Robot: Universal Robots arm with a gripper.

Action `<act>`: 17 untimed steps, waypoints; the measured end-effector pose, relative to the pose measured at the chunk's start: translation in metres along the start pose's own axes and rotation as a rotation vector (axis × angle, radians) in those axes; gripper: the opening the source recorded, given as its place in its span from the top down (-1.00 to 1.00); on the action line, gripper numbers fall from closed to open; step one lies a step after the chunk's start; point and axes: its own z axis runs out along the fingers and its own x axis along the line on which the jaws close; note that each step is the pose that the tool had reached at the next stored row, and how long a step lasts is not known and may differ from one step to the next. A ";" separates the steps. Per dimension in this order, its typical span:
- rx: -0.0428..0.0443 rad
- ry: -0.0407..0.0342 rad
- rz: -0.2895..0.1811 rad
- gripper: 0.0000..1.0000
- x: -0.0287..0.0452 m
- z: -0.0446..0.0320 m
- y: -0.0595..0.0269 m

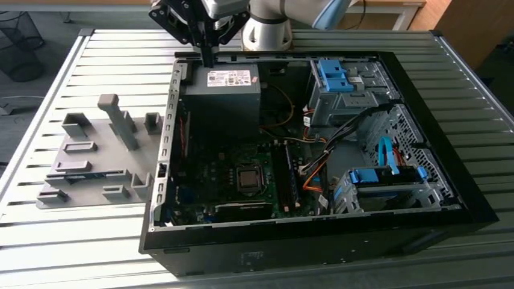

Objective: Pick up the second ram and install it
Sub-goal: 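Reach for the second ram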

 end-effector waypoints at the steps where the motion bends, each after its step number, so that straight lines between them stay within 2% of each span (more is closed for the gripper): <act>1: 0.0000 0.0000 0.000 0.79 0.0005 0.0000 0.0000; 17: 0.0000 0.0000 0.000 0.79 0.0077 0.0002 -0.0006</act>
